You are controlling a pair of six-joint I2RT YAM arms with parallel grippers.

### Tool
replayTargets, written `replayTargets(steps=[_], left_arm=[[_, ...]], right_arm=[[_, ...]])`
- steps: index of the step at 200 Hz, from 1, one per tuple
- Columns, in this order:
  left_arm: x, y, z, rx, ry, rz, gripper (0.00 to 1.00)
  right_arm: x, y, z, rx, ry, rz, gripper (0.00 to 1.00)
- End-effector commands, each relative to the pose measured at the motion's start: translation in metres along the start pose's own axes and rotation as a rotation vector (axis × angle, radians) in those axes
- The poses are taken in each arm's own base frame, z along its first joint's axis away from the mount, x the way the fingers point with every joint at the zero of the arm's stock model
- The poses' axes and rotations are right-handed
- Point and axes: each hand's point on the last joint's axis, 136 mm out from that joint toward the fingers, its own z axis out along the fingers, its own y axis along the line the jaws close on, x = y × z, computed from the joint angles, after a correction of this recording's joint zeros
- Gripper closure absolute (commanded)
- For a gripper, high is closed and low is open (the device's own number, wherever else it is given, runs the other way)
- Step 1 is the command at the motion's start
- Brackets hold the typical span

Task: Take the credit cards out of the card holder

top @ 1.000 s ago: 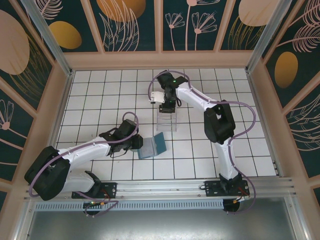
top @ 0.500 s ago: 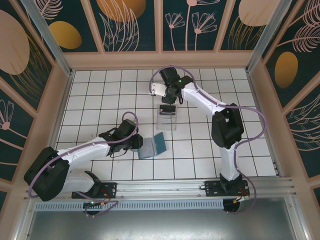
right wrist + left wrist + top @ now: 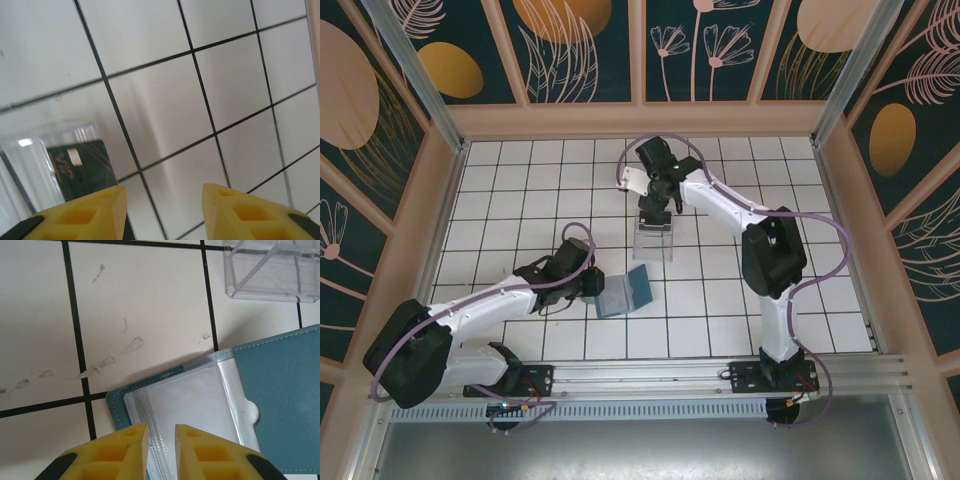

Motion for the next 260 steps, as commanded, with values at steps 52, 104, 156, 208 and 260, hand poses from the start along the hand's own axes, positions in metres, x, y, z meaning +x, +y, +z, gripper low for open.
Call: replayTargets(steps=[52,104,156,208,260], left_arm=[[-0.01,0.009,-0.003,0.023,-0.028,-0.062,0.78],[-0.016,0.023,-0.007,0.05,-0.041,-0.12,0.8],[-0.033,0.046,-0.022,0.078,-0.107,-0.214,0.79],[-0.045,0.063,-0.03,0.086,-0.163,-0.296,0.79],[-0.046,0.066,-0.029,0.085,-0.172,-0.309,0.77]], right_arm=[[-0.046,0.054,-0.056,-0.064,-0.141,0.675,0.66],[-0.047,0.134,-0.061,-0.197,-0.053,0.838,0.72],[-0.028,0.201,-0.044,-0.277,0.098,0.882,0.7],[-0.021,0.236,-0.027,-0.222,0.218,0.84,0.63],[-0.018,0.249,-0.007,-0.165,0.297,0.801,0.54]])
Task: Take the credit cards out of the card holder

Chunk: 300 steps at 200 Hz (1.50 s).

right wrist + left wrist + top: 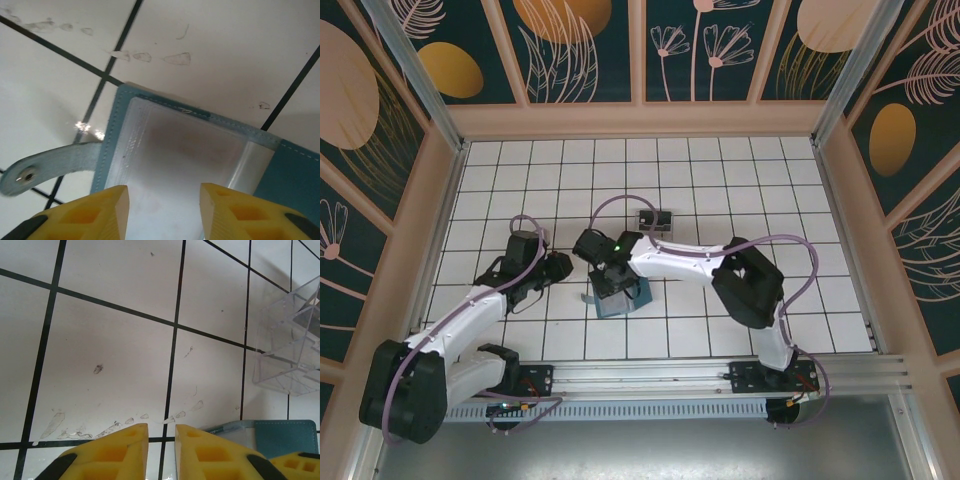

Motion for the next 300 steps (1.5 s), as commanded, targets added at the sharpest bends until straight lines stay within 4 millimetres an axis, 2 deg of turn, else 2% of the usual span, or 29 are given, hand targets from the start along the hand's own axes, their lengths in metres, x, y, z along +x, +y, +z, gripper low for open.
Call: replayTargets(steps=[1,47,86,116,172,205,240,266,300], left_arm=[[0.0,-0.001,0.0,0.022,-0.003,-0.013,0.77],[0.003,-0.001,0.0,0.031,-0.003,-0.008,0.76],[0.003,-0.003,-0.001,0.039,-0.004,-0.007,0.76],[0.002,-0.005,-0.004,0.045,-0.001,-0.004,0.76],[0.009,-0.018,-0.007,0.081,0.081,0.078,0.77],[0.014,-0.032,-0.009,0.131,0.115,0.078,0.78],[0.024,-0.047,-0.007,0.158,0.149,0.084,0.79],[0.036,-0.058,0.0,0.172,0.179,0.087,0.8],[0.051,-0.065,0.01,0.18,0.221,0.081,0.81]], right_arm=[[0.0,-0.004,0.003,0.078,0.013,0.013,0.54],[0.01,-0.01,0.017,0.128,0.051,0.01,0.49],[0.017,-0.017,0.026,0.157,0.068,0.016,0.48],[0.018,-0.02,0.03,0.174,0.07,0.024,0.56],[0.01,-0.011,0.025,0.079,0.055,0.093,0.83],[-0.003,-0.011,0.013,-0.04,-0.006,0.192,0.89],[-0.006,-0.012,0.002,-0.193,-0.049,0.31,0.98],[-0.004,-0.018,-0.004,-0.212,-0.072,0.341,1.0],[0.006,-0.028,0.0,-0.188,-0.058,0.351,1.0]])
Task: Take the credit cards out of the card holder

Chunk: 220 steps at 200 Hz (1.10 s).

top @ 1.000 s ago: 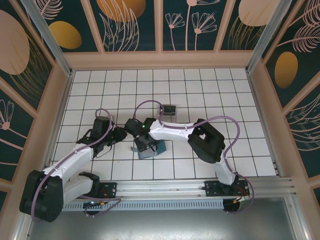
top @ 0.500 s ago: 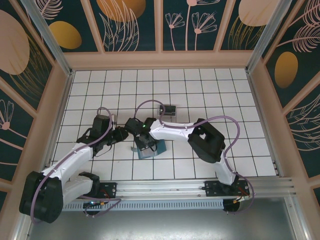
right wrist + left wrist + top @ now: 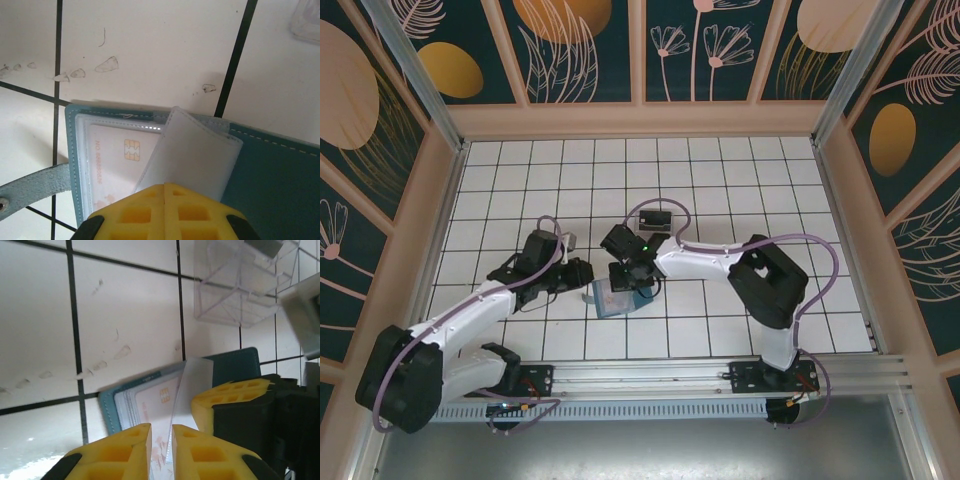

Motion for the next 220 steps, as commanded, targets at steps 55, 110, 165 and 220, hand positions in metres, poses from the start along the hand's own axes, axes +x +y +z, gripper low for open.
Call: replayTargets(steps=[55,110,165,220], left_arm=[[0.01,-0.021,0.021,0.033,0.042,-0.009,0.84],[0.016,-0.02,0.03,0.004,0.078,0.005,0.85],[0.019,-0.026,0.038,-0.004,0.105,0.02,0.87],[0.023,-0.026,0.047,-0.032,0.126,0.03,0.88]], right_arm=[[0.008,-0.018,-0.006,0.029,-0.022,0.037,1.0],[0.005,-0.029,-0.018,0.055,-0.052,0.053,0.97],[0.014,-0.046,-0.017,0.08,-0.045,0.076,0.95],[0.018,-0.052,-0.014,0.078,-0.043,0.074,0.95]])
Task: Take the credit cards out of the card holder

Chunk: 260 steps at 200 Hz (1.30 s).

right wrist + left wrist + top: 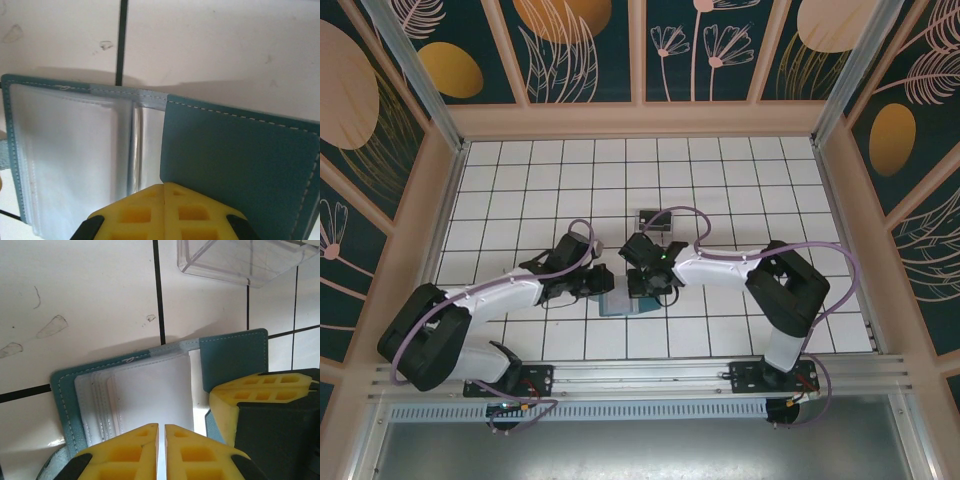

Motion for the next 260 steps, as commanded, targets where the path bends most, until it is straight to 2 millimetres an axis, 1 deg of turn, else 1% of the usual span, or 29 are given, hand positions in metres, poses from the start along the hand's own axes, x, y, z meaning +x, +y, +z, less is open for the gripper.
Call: replayTargets(steps=[1,16,31,47,59,79,96,115,134,146,174,213,260], left_arm=[[-0.007,-0.005,0.001,-0.009,-0.017,0.002,0.88],[-0.014,-0.003,-0.005,-0.031,-0.06,-0.01,0.88],[-0.02,0.0,-0.012,-0.05,-0.106,-0.027,0.88],[-0.022,0.004,-0.015,-0.063,-0.123,-0.035,0.88],[-0.022,0.011,-0.016,-0.072,-0.129,-0.055,0.88],[-0.022,0.028,-0.022,-0.076,-0.145,-0.096,0.88],[-0.023,0.04,-0.031,-0.074,-0.17,-0.126,0.87],[-0.026,0.051,-0.041,-0.086,-0.194,-0.135,0.87],[-0.025,0.061,-0.045,-0.101,-0.203,-0.14,0.86],[-0.024,0.064,-0.045,-0.103,-0.203,-0.142,0.86],[-0.023,0.068,-0.045,-0.113,-0.204,-0.136,0.86],[-0.023,0.067,-0.046,-0.112,-0.201,-0.121,0.86],[-0.024,0.066,-0.046,-0.11,-0.202,-0.112,0.86]], right_arm=[[-0.005,-0.005,-0.007,0.011,-0.039,0.012,0.95],[-0.009,-0.001,-0.015,0.015,-0.053,-0.005,0.93],[-0.012,0.004,-0.02,0.029,-0.06,-0.027,0.88],[-0.012,0.01,-0.023,0.048,-0.057,-0.048,0.83],[-0.012,0.017,-0.024,0.061,-0.053,-0.066,0.8],[-0.011,0.027,-0.024,0.088,-0.047,-0.087,0.74],[-0.009,0.034,-0.022,0.105,-0.039,-0.091,0.67],[-0.005,0.042,-0.017,0.113,-0.011,-0.1,0.62],[-0.002,0.052,-0.013,0.11,0.007,-0.111,0.58],[-0.001,0.053,-0.01,0.124,0.011,-0.104,0.57],[0.0,0.049,0.0,0.192,0.038,-0.095,0.56],[0.003,0.053,0.007,0.207,0.059,-0.109,0.53],[0.009,0.043,0.018,0.259,0.09,-0.12,0.5]])
